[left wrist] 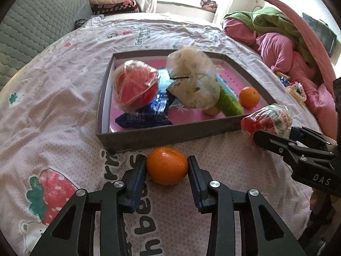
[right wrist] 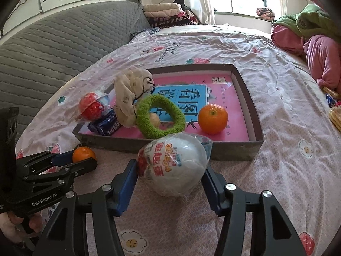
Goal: Organize objects
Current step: 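Close the left gripper on the orange while the right gripper closes on the white wrapped ball, then carry the orange and white wrapped ball over the tray with both grippers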
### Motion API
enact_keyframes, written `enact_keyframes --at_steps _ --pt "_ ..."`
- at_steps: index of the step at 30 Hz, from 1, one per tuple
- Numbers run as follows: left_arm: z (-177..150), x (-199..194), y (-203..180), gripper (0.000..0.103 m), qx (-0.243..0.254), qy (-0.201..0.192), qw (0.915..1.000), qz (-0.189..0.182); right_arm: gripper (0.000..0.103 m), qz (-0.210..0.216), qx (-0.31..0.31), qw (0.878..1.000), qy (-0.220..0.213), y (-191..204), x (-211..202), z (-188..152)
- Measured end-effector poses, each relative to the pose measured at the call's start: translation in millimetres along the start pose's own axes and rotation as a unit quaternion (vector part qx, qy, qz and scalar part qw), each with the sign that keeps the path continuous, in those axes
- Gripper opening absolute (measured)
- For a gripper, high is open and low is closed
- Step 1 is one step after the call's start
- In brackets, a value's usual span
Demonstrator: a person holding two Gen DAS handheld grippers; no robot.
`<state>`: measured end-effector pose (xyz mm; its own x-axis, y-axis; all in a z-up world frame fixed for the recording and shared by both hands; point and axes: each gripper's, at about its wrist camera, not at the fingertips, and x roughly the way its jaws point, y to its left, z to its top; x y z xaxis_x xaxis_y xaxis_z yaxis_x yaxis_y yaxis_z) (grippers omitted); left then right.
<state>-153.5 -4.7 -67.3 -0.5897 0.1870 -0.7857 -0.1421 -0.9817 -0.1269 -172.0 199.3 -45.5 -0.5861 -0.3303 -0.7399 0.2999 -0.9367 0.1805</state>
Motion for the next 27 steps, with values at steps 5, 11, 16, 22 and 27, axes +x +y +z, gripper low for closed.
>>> enact_keyframes --at_steps 5,11,16,22,27 --pt "3 -14 -6 0.039 0.007 -0.014 0.9999 -0.001 0.058 -0.003 -0.001 1.000 -0.010 2 -11 3" --pt "13 -28 -12 0.039 0.014 -0.031 0.9994 0.001 0.058 -0.006 -0.005 1.000 -0.026 6 -24 8" --pt "23 -39 -20 0.039 0.022 -0.047 0.9987 -0.001 0.058 -0.011 -0.009 0.999 -0.045 10 -37 13" --pt "28 -47 -26 0.039 0.026 -0.055 0.9982 -0.002 0.058 -0.017 -0.008 0.998 -0.066 10 -51 19" --pt "30 -50 -29 0.039 0.032 -0.060 0.9977 0.003 0.058 -0.023 -0.004 0.996 -0.081 8 -59 22"
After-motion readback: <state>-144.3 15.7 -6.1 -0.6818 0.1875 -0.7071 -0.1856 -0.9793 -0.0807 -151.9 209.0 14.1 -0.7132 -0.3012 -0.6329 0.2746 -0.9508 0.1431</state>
